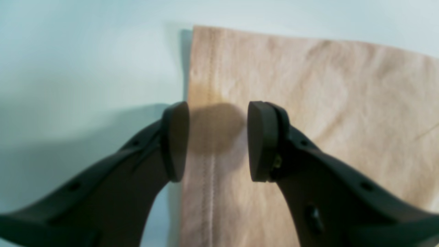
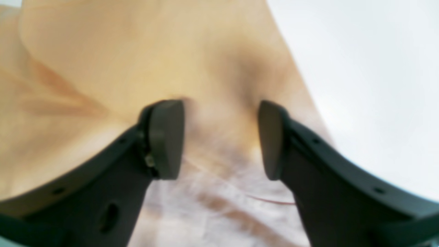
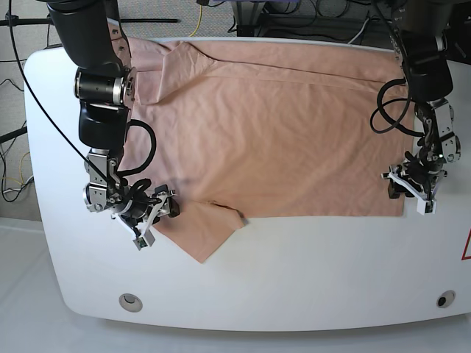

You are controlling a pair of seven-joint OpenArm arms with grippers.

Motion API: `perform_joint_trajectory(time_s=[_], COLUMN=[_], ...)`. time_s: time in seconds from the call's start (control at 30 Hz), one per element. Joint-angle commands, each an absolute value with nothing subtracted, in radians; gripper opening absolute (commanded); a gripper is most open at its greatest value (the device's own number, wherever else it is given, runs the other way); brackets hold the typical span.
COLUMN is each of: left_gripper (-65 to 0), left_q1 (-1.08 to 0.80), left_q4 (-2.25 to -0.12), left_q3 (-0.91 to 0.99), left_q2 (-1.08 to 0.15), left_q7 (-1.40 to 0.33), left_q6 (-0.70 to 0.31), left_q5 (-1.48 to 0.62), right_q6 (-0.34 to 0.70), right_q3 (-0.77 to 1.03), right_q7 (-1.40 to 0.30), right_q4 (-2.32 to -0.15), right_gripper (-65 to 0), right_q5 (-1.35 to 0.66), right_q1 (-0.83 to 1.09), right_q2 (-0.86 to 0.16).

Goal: Fold the T-shirt properly

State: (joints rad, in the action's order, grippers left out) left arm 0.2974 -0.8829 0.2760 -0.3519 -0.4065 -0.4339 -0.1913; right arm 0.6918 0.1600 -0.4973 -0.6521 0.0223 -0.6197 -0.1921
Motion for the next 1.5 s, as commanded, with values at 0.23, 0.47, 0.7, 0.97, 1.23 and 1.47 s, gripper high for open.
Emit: perform_joint_trajectory(time_s=[0.23,0.47,0.7,0.97,1.23,1.47], left_gripper=[-37.3,-23.9,-17.9,-28.6,-29.7,-26.7], left_q1=[0.320,0.324,0.324,0.318,0.316,0.314], left_q4=[-0.896,-0.896,-0.894,-0.895,-0.883,-0.883], left_q3=[0.279,0.281,0.280,0.286,0.285,0.284], left_q2=[-0.370,-0.371,-0.372,-0.374,-0.374,-0.377], left_q7=[-0.397,-0.402,-0.403,-0.409,-0.422,-0.421], left_q6=[-0.434,-0.433,-0.435,-0.434,-0.428,-0.430], left_q5=[-0.196,-0.196,-0.198,-0.200,-0.202,-0.198], right_q6=[0.698,0.698,0.698,0.698,0.698,0.698], right_q3=[0.160,0.158,0.157,0.149,0.153,0.152], right_q7=[-0.484,-0.484,-0.485,-0.487,-0.476,-0.476], right_q4=[-0.690,-0.699,-0.693,-0.678,-0.677,-0.679], right_gripper=[-29.2,-29.8,-29.3,-28.7,-29.3,-28.9], right_q5=[0.010,0.014,0.015,0.014,0.018,0.018], right_q1=[-0.647,-0.643,-0.639,-0.638,-0.642,-0.642], right_q2=[-0.203,-0.195,-0.192,-0.188,-0.192,-0.189])
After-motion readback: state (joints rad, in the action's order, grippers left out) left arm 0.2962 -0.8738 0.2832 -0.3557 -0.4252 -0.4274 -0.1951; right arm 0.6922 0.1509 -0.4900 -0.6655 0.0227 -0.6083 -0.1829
